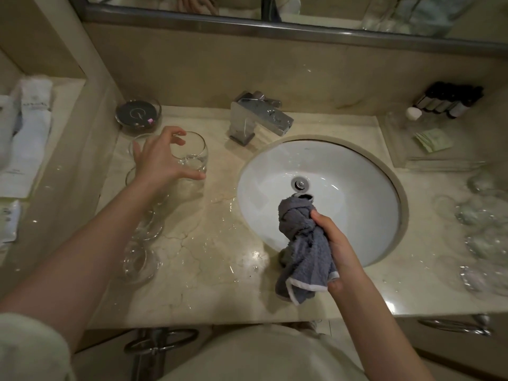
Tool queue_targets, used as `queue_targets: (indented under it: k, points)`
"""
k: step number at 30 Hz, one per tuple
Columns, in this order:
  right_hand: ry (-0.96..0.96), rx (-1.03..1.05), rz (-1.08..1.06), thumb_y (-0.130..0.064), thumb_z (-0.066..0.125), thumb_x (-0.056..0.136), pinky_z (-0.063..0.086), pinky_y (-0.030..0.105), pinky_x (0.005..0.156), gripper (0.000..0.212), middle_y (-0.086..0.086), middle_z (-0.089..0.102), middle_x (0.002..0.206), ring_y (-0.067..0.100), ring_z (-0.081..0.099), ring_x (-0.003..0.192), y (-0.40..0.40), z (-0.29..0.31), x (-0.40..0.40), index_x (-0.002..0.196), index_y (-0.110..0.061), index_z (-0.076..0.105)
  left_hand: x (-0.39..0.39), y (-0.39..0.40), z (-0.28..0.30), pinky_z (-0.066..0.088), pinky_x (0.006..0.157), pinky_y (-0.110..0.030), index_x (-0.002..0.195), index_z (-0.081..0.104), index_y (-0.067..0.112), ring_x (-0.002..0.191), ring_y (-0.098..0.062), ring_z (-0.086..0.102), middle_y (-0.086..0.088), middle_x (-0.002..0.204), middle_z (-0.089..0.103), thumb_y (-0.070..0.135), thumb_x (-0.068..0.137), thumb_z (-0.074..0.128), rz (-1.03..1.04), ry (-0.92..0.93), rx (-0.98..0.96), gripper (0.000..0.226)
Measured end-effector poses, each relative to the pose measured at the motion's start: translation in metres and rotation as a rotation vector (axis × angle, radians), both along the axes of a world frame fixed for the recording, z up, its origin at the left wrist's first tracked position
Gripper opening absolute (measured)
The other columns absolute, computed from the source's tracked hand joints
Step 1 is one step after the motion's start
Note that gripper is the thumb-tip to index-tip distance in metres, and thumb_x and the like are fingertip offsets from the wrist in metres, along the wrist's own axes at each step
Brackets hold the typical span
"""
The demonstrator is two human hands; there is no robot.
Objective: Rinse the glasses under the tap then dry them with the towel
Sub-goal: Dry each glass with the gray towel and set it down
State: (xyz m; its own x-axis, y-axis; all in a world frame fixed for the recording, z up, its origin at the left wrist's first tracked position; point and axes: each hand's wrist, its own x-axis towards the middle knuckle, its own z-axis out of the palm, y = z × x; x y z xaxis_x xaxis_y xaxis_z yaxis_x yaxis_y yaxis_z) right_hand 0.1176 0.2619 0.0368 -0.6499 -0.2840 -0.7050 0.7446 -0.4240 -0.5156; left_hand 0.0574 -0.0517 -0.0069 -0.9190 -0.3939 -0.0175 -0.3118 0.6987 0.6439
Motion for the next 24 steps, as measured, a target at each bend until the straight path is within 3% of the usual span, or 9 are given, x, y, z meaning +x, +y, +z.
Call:
queue_targets:
  k: [6, 9, 12, 17, 24]
  points:
    - [0.004, 0.033, 0.028, -0.031, 0.061, 0.075, 0.050, 0.025, 0.054, 0.023, 0.005, 0.063, 0.070, 0.018, 0.057, 0.056, -0.002, -0.011, -0.005, 0.089, -0.013, 0.067, -0.008, -0.014, -0.008, -0.001, 0.115, -0.059, 0.127, 0.045, 0.034, 0.132, -0.012, 0.036, 0.016, 0.118, 0.057, 0.049, 0.043, 0.093, 0.021, -0.098, -0.053, 0.097]
    - [-0.019, 0.048, 0.030, -0.031, 0.063, 0.074, 0.049, 0.026, 0.055, 0.023, 0.006, 0.063, 0.069, 0.019, 0.057, 0.057, -0.003, -0.013, -0.007, 0.087, -0.013, 0.068, -0.009, -0.014, -0.011, -0.007, 0.114, -0.060, 0.130, 0.045, 0.032, 0.141, -0.011, 0.022, 0.012, 0.134, 0.049, 0.044, 0.046, 0.093, 0.013, -0.103, -0.072, 0.098]
    - [-0.030, 0.069, 0.036, -0.031, 0.063, 0.075, 0.050, 0.027, 0.055, 0.024, 0.006, 0.062, 0.071, 0.020, 0.056, 0.058, -0.005, -0.014, -0.008, 0.090, -0.013, 0.067, -0.011, -0.017, -0.016, -0.007, 0.112, -0.066, 0.128, 0.047, 0.032, 0.148, -0.015, 0.006, 0.007, 0.150, 0.033, 0.046, 0.044, 0.093, 0.011, -0.115, -0.112, 0.097]
    - [-0.044, 0.098, 0.036, -0.031, 0.065, 0.074, 0.051, 0.027, 0.053, 0.027, 0.007, 0.063, 0.070, 0.020, 0.058, 0.056, -0.006, -0.015, -0.009, 0.092, -0.012, 0.067, -0.017, -0.018, -0.027, -0.007, 0.109, -0.070, 0.125, 0.046, 0.039, 0.148, -0.021, -0.004, 0.003, 0.158, 0.013, 0.055, 0.040, 0.092, 0.060, -0.170, -0.172, 0.098]
    - [-0.034, 0.049, 0.073, -0.031, 0.063, 0.077, 0.052, 0.028, 0.050, 0.026, 0.007, 0.064, 0.069, 0.020, 0.059, 0.053, -0.010, -0.015, -0.010, 0.096, -0.013, 0.067, -0.025, -0.019, -0.034, 0.005, 0.112, -0.065, 0.127, 0.043, 0.040, 0.147, -0.023, -0.002, 0.000, 0.157, 0.011, 0.064, 0.041, 0.087, 0.093, -0.236, -0.216, 0.099]
